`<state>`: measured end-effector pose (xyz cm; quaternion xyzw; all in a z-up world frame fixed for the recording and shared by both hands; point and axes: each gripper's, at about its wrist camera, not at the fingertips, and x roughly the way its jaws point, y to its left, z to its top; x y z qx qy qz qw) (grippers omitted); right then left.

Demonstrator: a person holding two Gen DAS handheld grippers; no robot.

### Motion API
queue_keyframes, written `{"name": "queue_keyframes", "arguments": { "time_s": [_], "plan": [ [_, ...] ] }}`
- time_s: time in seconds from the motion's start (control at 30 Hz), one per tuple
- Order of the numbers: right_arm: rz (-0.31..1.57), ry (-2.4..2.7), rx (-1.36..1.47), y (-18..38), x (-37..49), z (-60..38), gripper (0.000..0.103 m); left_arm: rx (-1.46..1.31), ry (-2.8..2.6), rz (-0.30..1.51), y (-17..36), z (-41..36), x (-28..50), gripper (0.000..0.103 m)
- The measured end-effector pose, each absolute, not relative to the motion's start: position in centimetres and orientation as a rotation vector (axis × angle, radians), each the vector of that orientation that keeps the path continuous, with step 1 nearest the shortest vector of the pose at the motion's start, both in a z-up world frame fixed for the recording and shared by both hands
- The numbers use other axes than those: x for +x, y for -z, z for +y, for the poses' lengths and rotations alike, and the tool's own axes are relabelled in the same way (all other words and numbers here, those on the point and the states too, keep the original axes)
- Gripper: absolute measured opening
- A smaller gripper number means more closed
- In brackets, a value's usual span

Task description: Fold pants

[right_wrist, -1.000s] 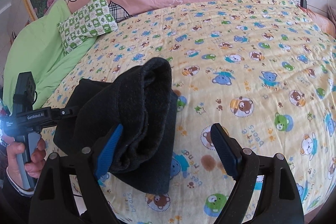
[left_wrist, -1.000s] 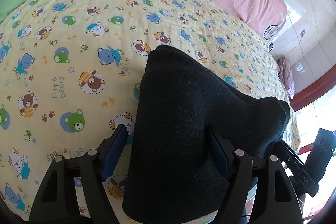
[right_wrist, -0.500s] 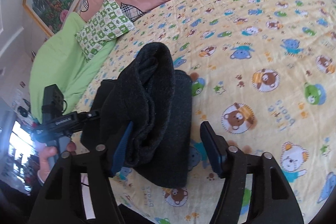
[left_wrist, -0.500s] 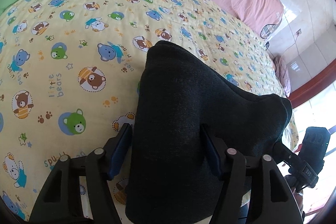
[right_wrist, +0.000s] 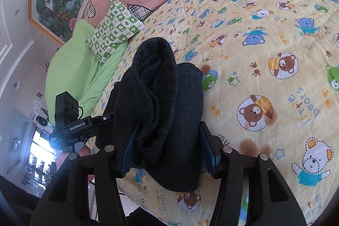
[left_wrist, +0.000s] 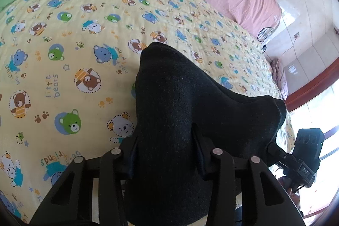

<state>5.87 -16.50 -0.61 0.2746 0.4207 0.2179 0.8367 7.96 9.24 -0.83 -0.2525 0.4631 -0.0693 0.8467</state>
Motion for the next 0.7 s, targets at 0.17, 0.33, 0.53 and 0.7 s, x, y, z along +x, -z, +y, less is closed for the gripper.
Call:
{"name": "queue_keyframes", "arguments": {
  "time_s": [0.17,0.33,0.53,0.7],
  "plan": [
    [0.870,-0.489,0.567,-0.6,6.1,-15.9,0.045,-0.535,0.147,0.958,-0.5,9.5,7.3,0.034],
    [0.848,-0.517,0.552,-1.8,6.5,-15.3,0.044,-0.535,0.147,0.916,-2.5,10.1,6.3,0.033],
    [0.832,-0.577,0.522,-3.2,8.2,-13.2,0.043,-0.529,0.086,0.845,-5.0,12.3,5.0,0.033],
    [0.821,-0.627,0.508,-4.1,10.9,-10.7,0.043,-0.543,0.015,0.795,-6.2,15.3,4.1,0.033]
  ]
}}
